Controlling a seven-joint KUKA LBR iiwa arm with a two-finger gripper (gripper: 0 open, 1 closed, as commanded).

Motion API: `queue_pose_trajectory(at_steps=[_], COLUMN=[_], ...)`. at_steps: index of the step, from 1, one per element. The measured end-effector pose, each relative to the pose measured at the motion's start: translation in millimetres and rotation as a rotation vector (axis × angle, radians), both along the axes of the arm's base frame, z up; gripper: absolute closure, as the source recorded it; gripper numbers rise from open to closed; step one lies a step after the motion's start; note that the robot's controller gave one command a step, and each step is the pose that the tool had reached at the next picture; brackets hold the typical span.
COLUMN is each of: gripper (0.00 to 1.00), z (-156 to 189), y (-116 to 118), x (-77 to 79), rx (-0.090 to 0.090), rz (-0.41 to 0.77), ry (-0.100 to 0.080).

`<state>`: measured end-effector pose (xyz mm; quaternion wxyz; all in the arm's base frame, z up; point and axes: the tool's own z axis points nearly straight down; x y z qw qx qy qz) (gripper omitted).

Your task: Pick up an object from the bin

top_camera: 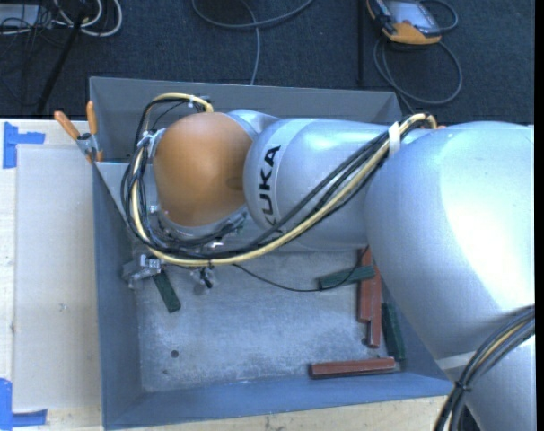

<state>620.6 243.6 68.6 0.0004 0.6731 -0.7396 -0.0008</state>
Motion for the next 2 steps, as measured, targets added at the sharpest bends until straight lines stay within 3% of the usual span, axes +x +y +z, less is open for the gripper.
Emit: queue_pose_trajectory(at_steps=[1,2], gripper=[1.00,1.00], z=[-0.4,84.8], y=[1.0,2.4], x=[-0.4,1.3], rx=[0.002,0.004], rz=[-0.001,-0.003], ry=[0.000,-0.010])
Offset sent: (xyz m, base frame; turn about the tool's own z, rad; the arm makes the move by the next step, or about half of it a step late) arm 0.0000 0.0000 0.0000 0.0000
